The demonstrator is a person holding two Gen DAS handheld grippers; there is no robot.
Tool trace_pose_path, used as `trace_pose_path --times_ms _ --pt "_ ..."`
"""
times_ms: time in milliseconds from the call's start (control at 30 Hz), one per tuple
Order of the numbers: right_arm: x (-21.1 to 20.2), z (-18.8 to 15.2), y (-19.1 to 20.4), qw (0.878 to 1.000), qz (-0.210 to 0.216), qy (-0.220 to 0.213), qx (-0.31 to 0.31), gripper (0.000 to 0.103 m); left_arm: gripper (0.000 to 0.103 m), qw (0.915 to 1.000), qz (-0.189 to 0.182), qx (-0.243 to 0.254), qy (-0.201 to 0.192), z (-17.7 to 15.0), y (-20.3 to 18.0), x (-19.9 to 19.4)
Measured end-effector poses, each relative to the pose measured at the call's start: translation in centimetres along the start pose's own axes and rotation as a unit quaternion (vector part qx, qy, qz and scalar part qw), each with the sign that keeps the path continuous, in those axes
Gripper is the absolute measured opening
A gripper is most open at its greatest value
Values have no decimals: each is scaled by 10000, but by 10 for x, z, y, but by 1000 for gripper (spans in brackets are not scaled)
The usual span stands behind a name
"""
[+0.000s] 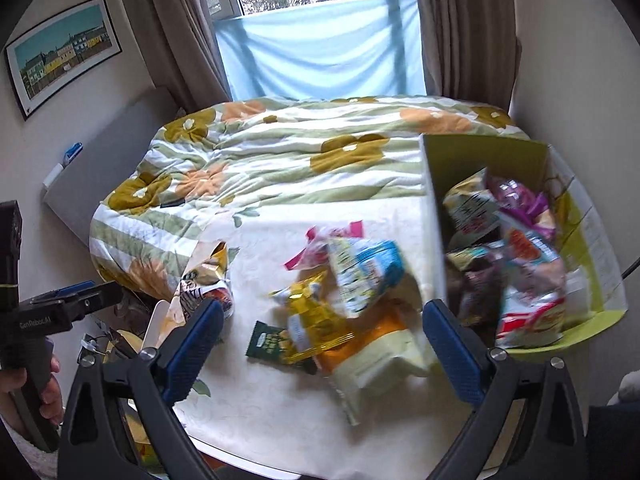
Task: Organize snacks
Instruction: 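Move both open tools back over the snacks left on the table, then grasp the yellow chip bag with left tool while right tool grasps gold striped bag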
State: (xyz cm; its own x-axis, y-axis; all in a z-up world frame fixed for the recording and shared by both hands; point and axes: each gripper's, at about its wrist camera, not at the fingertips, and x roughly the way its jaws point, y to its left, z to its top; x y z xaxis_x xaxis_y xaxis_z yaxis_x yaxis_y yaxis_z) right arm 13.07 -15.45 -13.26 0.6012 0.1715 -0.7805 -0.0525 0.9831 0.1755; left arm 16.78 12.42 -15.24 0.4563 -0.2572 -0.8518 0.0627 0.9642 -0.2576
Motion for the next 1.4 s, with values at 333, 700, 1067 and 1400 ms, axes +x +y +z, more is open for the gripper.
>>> trace_pose_path --times_ms 333,700,1067,1400 --pt "81 -37 24 9984 -54 480 -283 99 102 9939 -537 -632 730 12 34 85" --pt "130 -43 28 9912 -267 689 -1099 99 102 9882 -174 -1063 1088 30 21 151" --pt "156 -36 32 9864 -286 811 -1403 94 97 9854 306 -849 1446 23 14 193" --pt "174 -28 27 9863 -239 1027 -1272 85 80 9879 365 -386 1457 18 7 189"
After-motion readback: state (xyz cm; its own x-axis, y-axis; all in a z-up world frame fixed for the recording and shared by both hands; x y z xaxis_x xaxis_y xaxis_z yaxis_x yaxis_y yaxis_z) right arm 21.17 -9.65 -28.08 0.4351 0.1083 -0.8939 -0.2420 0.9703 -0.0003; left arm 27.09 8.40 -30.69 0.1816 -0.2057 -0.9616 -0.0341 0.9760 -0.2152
